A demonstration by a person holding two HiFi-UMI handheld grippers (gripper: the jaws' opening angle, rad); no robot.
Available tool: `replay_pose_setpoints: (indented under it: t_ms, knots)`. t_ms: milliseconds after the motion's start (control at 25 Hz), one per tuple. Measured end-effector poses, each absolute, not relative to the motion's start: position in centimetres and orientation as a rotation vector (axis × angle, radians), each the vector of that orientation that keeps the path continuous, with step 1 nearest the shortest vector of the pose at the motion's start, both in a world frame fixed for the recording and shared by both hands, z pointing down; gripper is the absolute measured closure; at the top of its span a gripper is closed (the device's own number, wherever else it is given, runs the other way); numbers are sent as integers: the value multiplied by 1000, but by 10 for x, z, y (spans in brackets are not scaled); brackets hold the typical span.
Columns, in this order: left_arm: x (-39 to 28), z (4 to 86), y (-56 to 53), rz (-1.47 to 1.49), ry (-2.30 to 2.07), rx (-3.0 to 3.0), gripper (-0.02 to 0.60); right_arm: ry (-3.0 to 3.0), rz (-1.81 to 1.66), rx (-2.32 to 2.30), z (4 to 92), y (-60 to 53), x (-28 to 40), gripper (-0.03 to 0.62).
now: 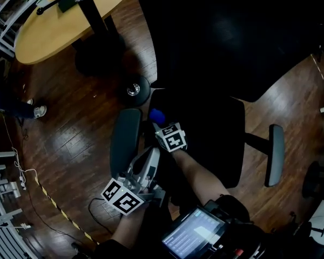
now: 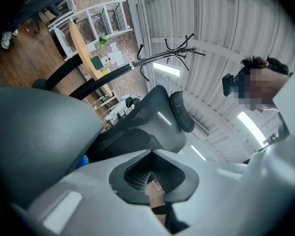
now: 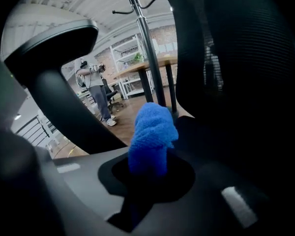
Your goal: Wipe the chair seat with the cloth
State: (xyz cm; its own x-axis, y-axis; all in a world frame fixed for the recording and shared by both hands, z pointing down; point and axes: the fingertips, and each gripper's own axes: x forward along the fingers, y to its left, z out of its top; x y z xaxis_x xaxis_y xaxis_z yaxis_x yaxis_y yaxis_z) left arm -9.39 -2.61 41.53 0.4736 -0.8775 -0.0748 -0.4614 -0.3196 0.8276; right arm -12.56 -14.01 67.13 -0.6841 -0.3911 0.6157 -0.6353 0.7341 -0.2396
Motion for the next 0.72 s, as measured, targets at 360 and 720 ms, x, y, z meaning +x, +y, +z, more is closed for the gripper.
replay_pose_setpoints:
  t_ms: [360,720]
  knots:
    - [-91,419,-27,-667,-1098,1952,589,-2295,574,976,694,-160,-41,545]
    - [-82,412,-30,-652,-1071,1961,588,-1886,597,1379,688,-153,200,545]
